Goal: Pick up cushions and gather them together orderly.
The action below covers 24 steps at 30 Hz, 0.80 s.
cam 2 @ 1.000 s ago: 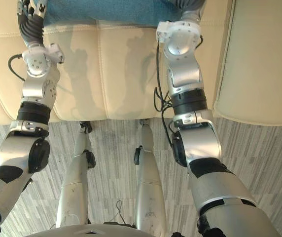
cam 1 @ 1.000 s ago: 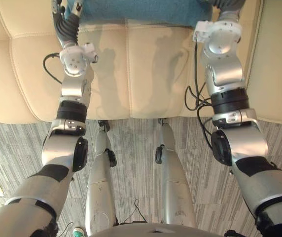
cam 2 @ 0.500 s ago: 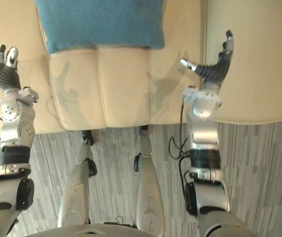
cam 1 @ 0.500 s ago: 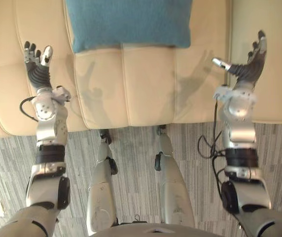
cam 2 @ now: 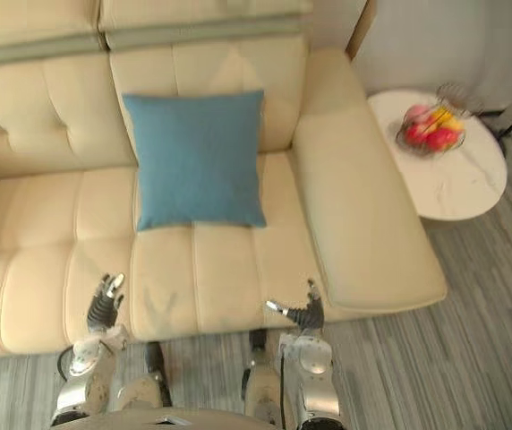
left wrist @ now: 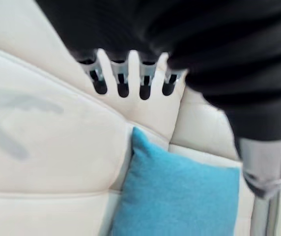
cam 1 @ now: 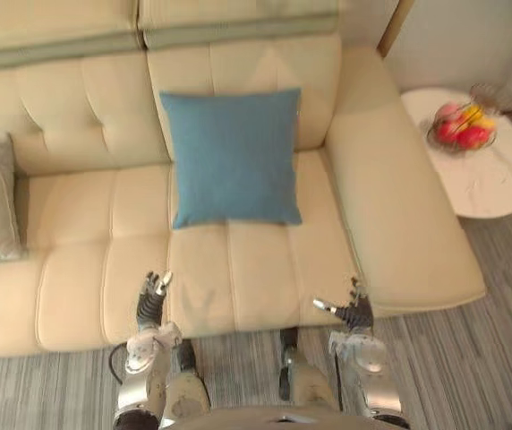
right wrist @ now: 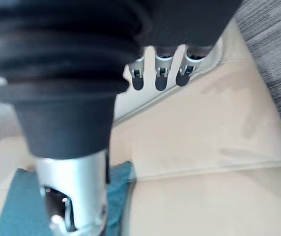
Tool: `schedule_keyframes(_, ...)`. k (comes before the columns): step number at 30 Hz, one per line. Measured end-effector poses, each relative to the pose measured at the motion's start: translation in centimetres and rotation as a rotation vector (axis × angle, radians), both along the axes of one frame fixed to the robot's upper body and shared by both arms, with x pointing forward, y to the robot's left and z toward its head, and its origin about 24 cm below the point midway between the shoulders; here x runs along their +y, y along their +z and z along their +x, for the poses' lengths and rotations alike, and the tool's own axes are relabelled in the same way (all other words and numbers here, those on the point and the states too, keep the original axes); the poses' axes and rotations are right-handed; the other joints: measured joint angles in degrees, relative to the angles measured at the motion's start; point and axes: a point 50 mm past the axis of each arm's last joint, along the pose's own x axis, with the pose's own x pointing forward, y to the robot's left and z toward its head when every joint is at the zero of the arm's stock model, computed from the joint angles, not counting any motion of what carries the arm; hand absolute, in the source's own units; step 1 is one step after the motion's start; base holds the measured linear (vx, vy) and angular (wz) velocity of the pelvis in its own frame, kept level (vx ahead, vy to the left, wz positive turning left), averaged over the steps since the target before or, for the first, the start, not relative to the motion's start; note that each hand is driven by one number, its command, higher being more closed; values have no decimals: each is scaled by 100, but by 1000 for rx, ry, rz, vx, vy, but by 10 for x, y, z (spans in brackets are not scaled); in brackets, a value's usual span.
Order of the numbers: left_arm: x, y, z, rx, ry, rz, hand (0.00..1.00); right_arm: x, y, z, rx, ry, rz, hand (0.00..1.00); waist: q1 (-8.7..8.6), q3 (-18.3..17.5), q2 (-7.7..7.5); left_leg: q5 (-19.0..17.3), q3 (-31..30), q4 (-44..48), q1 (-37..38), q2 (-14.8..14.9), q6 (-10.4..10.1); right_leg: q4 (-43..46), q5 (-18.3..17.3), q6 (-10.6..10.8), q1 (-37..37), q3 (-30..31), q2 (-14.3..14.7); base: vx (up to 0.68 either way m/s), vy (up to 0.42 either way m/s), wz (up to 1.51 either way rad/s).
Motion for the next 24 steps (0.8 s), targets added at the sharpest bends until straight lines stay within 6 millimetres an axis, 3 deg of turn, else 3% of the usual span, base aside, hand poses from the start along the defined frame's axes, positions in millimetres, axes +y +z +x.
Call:
schedule_keyframes(4, 3, -46, -36, 301, -112, 123, 0, 2, -48, -29, 268, 34, 33, 0, 1, -293, -67, -171, -25, -70, 593, -18, -125, -320, -2, 11, 727, -52, 0, 62, 36, 2)
schedule_keyframes(5, 8, -60, -54, 416, -135, 153, 0, -1, -64, -46, 376, -4, 64, 0, 1, -440, -109, -211, -37, -103, 713, -39, -155, -375, -8, 32, 848, -53, -14, 53, 32, 4)
schedule_keyframes(10, 23, -76, -82, 588, -190, 228, 0, -10, -83, -78, 537, -76, 101, 0, -37, -509, -197, -228, -178, -239, 946, -149, -164, -359, -32, 115, 1072, -104, -99, 37, 19, 7)
schedule_keyframes(14, 32, -76, -85, 613, -194, 273, 0, -15, -84, -79, 548, -104, 106, 0, -85, -459, -246, -309, -107, -201, 1115, -238, -188, -345, 46, 173, 1131, 97, -147, 10, 20, -21)
schedule_keyframes(16, 35, -75, -82, 610, -180, 286, 0, -14, -82, -69, 521, -98, 108, 0, -70, -309, -293, -496, 22, 109, 1060, -225, -169, -204, 58, 163, 1025, 285, -145, -52, 29, -42)
schedule_keyframes(17, 38, -74, -79, 602, -177, 296, 0, -14, -80, -65, 509, -96, 109, 0, -81, -222, -357, -694, 30, 445, 840, -220, -103, -100, 52, 40, 912, 305, -149, -141, 62, -46)
schedule_keyframes(18, 41, -70, -69, 579, -174, 311, 0, -11, -80, -62, 503, -88, 113, 0, -69, -147, -555, -950, -93, 919, 509, -395, 147, -100, 29, -394, 726, 381, -210, -165, 91, -35)
schedule_keyframes(19, 39, -71, -71, 585, -174, 305, 0, -12, -78, -56, 487, -84, 109, 0, -39, -144, -427, -1046, -195, 1063, 370, -537, 286, -234, -200, -775, 733, 209, -251, -105, 118, -57)
schedule_keyframes(20, 35, -71, -67, 574, -171, 298, 0, -18, -76, -54, 484, -93, 99, 0, 38, -95, -286, -1005, -233, 960, 316, -437, 528, -70, -777, -1248, 656, -354, -211, -88, 131, -60)
schedule_keyframes(21, 32, -71, -67, 573, -158, 294, 0, -20, -74, -49, 468, -92, 91, 0, 30, -22, -111, -921, -103, 979, 243, -224, 551, 1452, -1037, -801, 203, -705, -332, -96, 125, -36)
schedule_keyframes(22, 36, -70, -65, 570, -151, 302, 0, -16, -77, -57, 488, -98, 111, 0, -18, 24, -112, -880, -195, 1029, 231, -239, 528, 2906, -1373, -566, 65, -766, -552, -41, 85, 9)
schedule_keyframes(23, 42, -69, -66, 573, -139, 315, 0, -10, -81, -61, 501, -113, 141, 0, -14, 0, -283, -842, -272, 1081, 256, -328, 562, 3807, -1565, -401, 203, -769, -734, 10, 28, 42)
schedule_keyframes(24, 47, -68, -67, 582, -132, 326, 0, -5, -83, -63, 513, -101, 152, 0, -23, -52, -421, -828, -324, 1123, 222, -412, 569, 4152, -1638, -255, 383, -752, -828, 28, -67, 41)
